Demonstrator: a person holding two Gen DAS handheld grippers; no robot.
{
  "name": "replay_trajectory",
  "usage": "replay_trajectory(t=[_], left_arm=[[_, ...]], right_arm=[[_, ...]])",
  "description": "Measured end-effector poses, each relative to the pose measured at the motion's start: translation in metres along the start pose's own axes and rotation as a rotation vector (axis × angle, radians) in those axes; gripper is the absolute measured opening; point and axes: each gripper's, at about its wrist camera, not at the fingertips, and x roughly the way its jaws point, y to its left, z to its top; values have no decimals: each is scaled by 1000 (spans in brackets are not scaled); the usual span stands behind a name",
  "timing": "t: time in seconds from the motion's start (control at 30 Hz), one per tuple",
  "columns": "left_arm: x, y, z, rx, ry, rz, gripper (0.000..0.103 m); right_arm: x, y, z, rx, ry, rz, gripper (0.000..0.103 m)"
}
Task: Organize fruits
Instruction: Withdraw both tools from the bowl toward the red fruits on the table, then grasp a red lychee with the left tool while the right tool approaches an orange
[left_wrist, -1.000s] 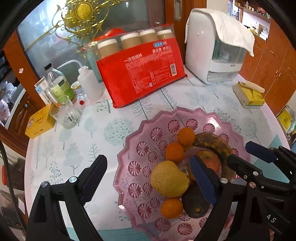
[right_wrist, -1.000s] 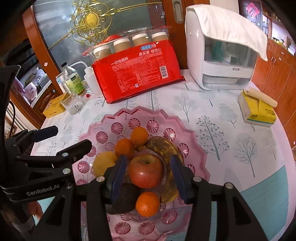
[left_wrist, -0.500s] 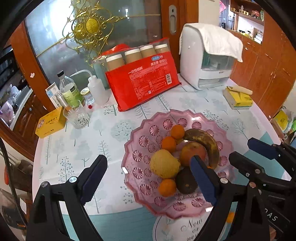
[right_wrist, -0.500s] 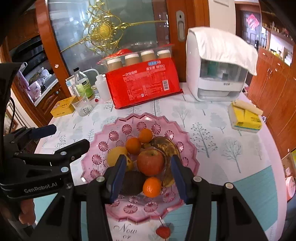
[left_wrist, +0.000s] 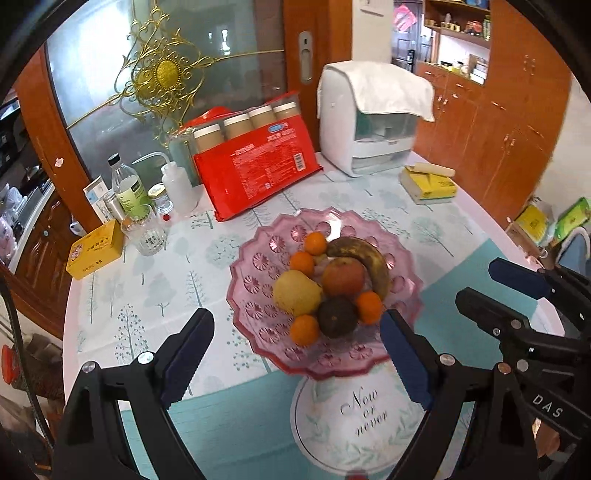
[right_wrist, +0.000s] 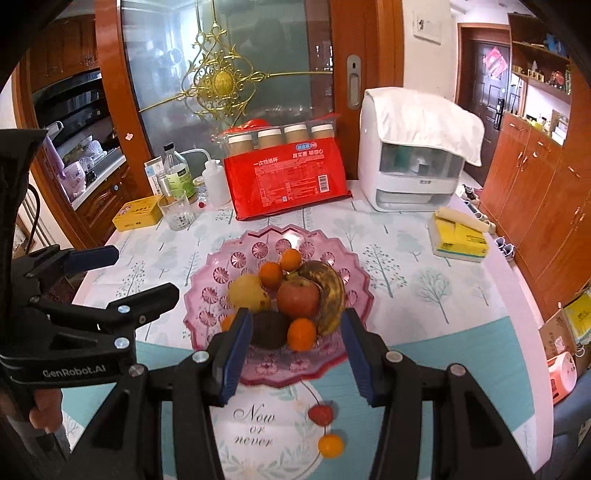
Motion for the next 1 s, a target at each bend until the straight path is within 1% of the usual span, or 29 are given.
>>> replay_trajectory(t=[0.23,0.5,0.7,1.0], left_arm=[[-18,-12,-30,41,5,-36,90],[-23,-30,-73,100,37,-74,90],[-10,-46,-106,128,101,-112,90],[20,-63,-157,163,203,-130,90]], right_arm=[[-26,1,-25,37,-1,-9,50],[-43,5,-70,83,32,-16,50],[-41,7,-109,115,85,-38,50],[-26,3,-168,182,170,-59,50]])
